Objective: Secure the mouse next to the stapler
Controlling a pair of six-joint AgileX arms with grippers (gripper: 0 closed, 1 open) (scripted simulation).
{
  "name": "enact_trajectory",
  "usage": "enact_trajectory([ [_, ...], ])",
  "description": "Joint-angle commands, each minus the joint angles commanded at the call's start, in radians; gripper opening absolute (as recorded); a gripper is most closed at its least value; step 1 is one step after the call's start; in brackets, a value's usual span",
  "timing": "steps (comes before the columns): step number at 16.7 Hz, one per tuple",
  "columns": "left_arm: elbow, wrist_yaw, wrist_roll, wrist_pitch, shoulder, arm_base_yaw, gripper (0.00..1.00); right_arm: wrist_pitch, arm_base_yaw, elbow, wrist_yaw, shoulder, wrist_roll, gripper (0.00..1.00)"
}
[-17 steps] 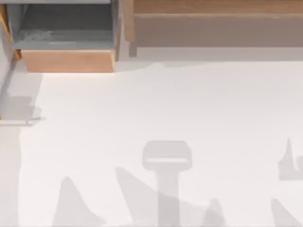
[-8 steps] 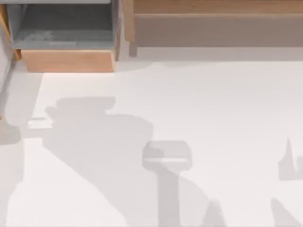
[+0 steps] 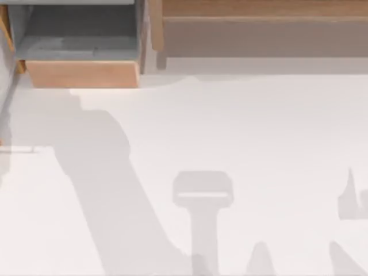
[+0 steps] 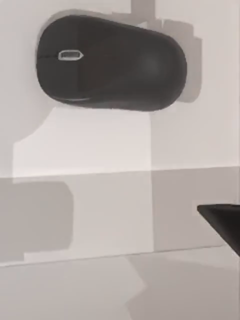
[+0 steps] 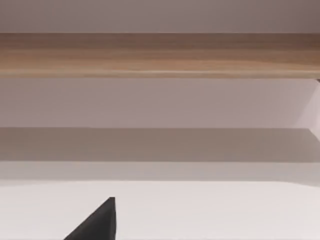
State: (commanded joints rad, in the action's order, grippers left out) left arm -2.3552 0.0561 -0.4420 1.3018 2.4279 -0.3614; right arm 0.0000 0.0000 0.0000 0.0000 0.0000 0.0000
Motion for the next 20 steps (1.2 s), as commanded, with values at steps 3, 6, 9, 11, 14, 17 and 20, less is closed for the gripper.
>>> enact_trajectory([
  [3, -0.148, -0.002, -0.004, 0.076, 0.145, 0.017, 1.00, 0.000, 0.000, 0.000, 0.000, 0.000, 0.000, 1.00],
  [6, -0.226, -0.003, -0.006, 0.111, 0.218, 0.026, 1.00, 0.000, 0.000, 0.000, 0.000, 0.000, 0.000, 1.00],
  [9, -0.237, -0.004, -0.006, 0.115, 0.229, 0.028, 1.00, 0.000, 0.000, 0.000, 0.000, 0.000, 0.000, 1.00],
  [11, -0.237, -0.004, -0.006, 0.115, 0.229, 0.028, 1.00, 0.000, 0.000, 0.000, 0.000, 0.000, 0.000, 1.00],
  [14, -0.232, -0.004, -0.006, 0.124, 0.220, 0.021, 1.00, 0.000, 0.000, 0.000, 0.000, 0.000, 0.000, 1.00],
  [17, -0.216, -0.008, -0.007, 0.171, 0.159, 0.018, 1.00, 0.000, 0.000, 0.000, 0.000, 0.000, 0.000, 1.00],
  [20, -0.181, -0.008, -0.012, 0.208, 0.084, 0.019, 1.00, 0.000, 0.000, 0.000, 0.000, 0.000, 0.000, 1.00],
])
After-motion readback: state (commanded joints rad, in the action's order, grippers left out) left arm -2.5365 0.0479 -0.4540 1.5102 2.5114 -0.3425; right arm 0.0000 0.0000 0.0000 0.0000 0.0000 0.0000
